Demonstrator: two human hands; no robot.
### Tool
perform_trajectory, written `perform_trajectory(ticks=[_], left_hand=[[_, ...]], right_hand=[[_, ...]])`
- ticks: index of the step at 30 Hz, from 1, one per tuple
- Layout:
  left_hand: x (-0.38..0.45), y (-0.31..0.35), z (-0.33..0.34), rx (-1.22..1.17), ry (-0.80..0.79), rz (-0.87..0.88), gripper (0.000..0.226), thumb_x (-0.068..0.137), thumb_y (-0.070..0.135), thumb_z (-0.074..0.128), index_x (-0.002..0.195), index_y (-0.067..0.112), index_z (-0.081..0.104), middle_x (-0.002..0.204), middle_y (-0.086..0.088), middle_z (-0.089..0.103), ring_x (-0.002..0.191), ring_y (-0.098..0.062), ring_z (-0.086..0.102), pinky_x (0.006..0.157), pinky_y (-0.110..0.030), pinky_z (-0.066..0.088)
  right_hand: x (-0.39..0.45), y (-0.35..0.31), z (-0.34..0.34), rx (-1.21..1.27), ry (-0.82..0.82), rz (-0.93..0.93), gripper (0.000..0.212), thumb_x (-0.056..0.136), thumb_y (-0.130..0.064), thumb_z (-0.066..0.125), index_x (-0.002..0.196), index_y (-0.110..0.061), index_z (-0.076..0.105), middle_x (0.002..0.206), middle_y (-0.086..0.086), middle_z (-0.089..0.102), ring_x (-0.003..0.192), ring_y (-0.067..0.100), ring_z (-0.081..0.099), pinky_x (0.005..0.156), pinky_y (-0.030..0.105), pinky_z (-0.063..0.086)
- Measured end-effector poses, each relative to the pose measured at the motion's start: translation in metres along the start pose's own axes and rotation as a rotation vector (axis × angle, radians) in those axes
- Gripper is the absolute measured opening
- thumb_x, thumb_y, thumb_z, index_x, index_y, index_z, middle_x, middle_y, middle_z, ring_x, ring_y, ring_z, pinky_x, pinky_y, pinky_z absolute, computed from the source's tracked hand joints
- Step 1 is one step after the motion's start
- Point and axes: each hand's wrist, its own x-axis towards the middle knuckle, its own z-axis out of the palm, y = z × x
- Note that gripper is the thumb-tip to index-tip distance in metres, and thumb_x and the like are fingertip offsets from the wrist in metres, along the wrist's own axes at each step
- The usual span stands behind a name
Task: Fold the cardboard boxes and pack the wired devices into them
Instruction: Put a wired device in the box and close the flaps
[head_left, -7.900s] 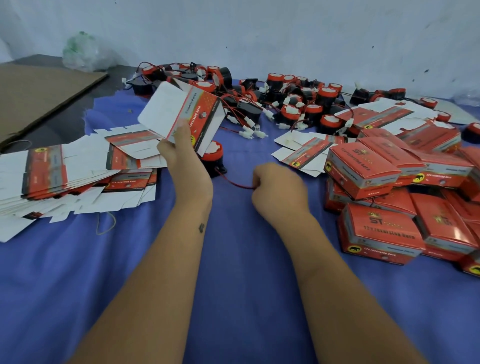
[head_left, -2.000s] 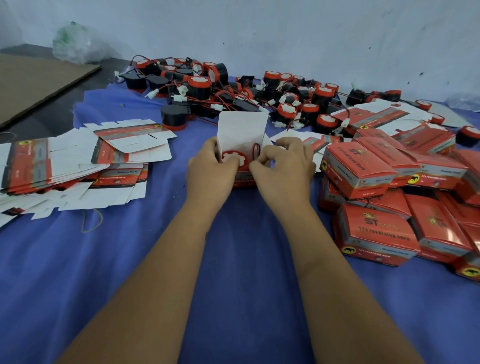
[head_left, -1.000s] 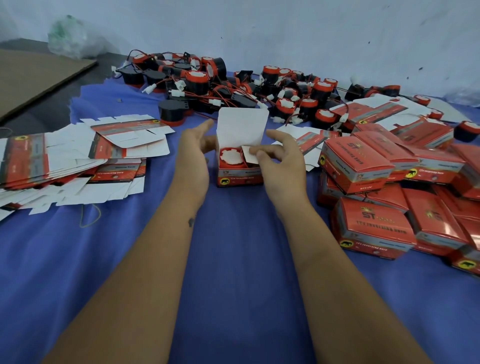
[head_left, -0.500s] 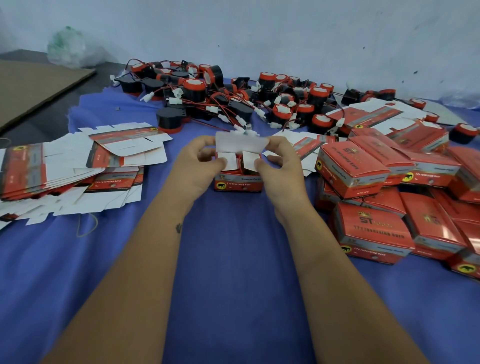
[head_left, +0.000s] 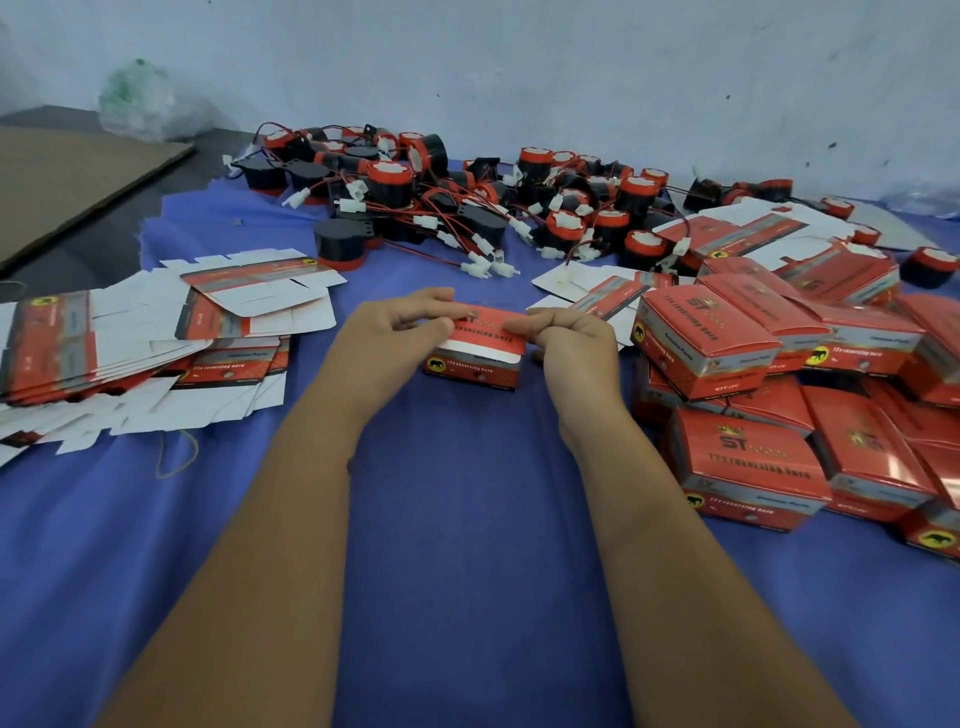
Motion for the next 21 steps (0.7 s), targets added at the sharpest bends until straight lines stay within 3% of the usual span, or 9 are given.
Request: perform_trajectory(ticks=[3,6,9,12,15,21], left_hand=[[0.0,-0.002,-0.006,0.001,-0.124,0.004,0.031,0.09,0.012,0.07,0.109,0.036,0.071,0.139,0.015,0.054,0.122,0.0,0.054,0.083,-0.01,0.049],[0.0,-0.003,-0.013,0.061,-0.204,0.019,0.042,0.083,0.016,0.076,0.119,0.037,0.067,0.142,0.022,0.049,0.115,0.019,0.049,0.087,-0.008,0.048],[0.0,-0.004,-0.013,0.111,-0.157,0.059,0.046,0.081,0.019,0.078,0.118,0.041,0.064,0.139,0.023,0.048,0.108,0.021,0.05,0.085,-0.004,0.046],[0.001,-0.005,-0.006,0.156,-0.067,0.091,0.046,0.08,0.015,0.08,0.118,0.036,0.064,0.139,0.017,0.05,0.107,0.009,0.053,0.077,0.002,0.041],[0.001,-0.007,0.001,0.201,0.015,0.136,0.043,0.082,0.011,0.078,0.114,0.035,0.063,0.138,0.01,0.053,0.115,0.001,0.051,0.08,0.004,0.039],[0.001,-0.003,0.003,0.064,0.041,0.127,0.023,0.089,0.02,0.071,0.11,0.029,0.069,0.129,0.011,0.058,0.107,0.013,0.054,0.081,-0.002,0.045]], right_hand=[[-0.001,-0.004,-0.003,0.025,-0.063,0.019,0.031,0.084,0.009,0.053,0.067,-0.012,0.07,0.095,-0.004,0.068,0.085,0.01,0.06,0.06,0.013,0.049],[-0.003,-0.002,-0.009,-0.111,-0.232,0.006,0.014,0.087,-0.005,0.061,0.08,-0.016,0.066,0.1,0.001,0.068,0.09,0.014,0.063,0.072,0.019,0.052],[-0.003,0.0,-0.018,-0.27,-0.357,-0.04,0.021,0.084,-0.008,0.07,0.098,-0.021,0.061,0.118,0.0,0.06,0.106,0.009,0.06,0.085,0.023,0.054],[-0.004,0.002,-0.019,-0.267,-0.351,-0.105,0.028,0.083,-0.002,0.073,0.105,-0.013,0.061,0.114,-0.002,0.062,0.102,0.0,0.061,0.083,0.02,0.054],[-0.005,0.005,-0.012,-0.326,-0.267,-0.207,0.022,0.083,-0.001,0.073,0.101,-0.008,0.062,0.106,-0.003,0.066,0.1,0.004,0.063,0.084,0.019,0.054],[-0.005,0.007,-0.007,-0.373,-0.175,-0.319,0.01,0.086,-0.007,0.071,0.094,-0.009,0.065,0.099,-0.014,0.057,0.099,-0.003,0.057,0.084,0.009,0.044]])
